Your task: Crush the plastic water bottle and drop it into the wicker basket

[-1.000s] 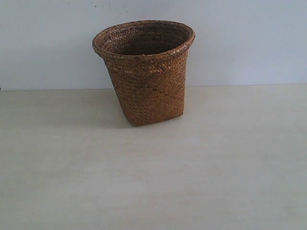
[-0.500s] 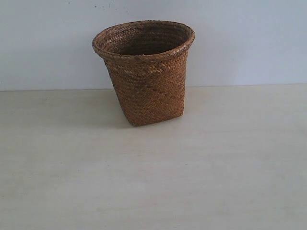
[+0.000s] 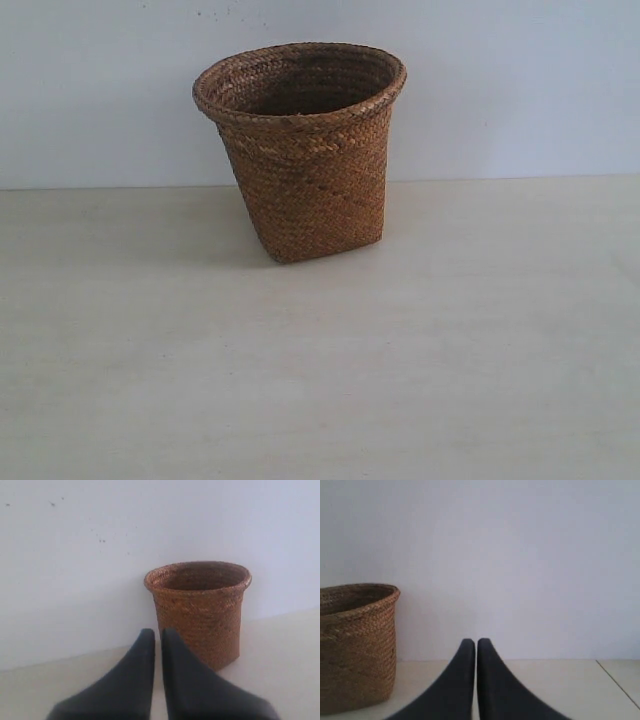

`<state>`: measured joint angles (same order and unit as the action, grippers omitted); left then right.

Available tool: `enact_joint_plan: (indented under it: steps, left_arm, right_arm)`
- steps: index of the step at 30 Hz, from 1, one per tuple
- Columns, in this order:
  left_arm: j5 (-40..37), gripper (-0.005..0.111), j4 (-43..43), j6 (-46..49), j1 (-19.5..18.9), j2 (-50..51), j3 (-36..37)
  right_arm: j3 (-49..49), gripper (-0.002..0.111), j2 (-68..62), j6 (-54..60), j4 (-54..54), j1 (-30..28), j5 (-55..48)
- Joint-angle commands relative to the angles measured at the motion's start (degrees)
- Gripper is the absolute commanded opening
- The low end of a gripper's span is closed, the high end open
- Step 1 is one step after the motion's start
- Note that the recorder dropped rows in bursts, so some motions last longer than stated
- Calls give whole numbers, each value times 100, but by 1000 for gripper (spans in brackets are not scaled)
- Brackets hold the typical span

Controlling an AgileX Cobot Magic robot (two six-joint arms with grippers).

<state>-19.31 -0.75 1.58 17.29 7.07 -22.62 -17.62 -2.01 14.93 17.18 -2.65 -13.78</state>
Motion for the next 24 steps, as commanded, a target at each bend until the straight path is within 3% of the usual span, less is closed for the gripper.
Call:
enact_joint_plan:
  steps: [1,7,15,24]
  left_arm:
    - [667,4,-119,-72,-12,-499,497]
    - [2236,4,-160,-72,-12,-588,1730]
    - [2266,4,-160,-72,-12,-588,2189]
    - [2266,4,-160,-72,-12,-588,2230]
  right_arm:
    - [396,0,201,59,140,-20,476]
    - [1087,0,201,83,163,-20,958]
    - [1551,0,201,98,163,-20,859]
    - [1634,0,201,59,163,-20,842]
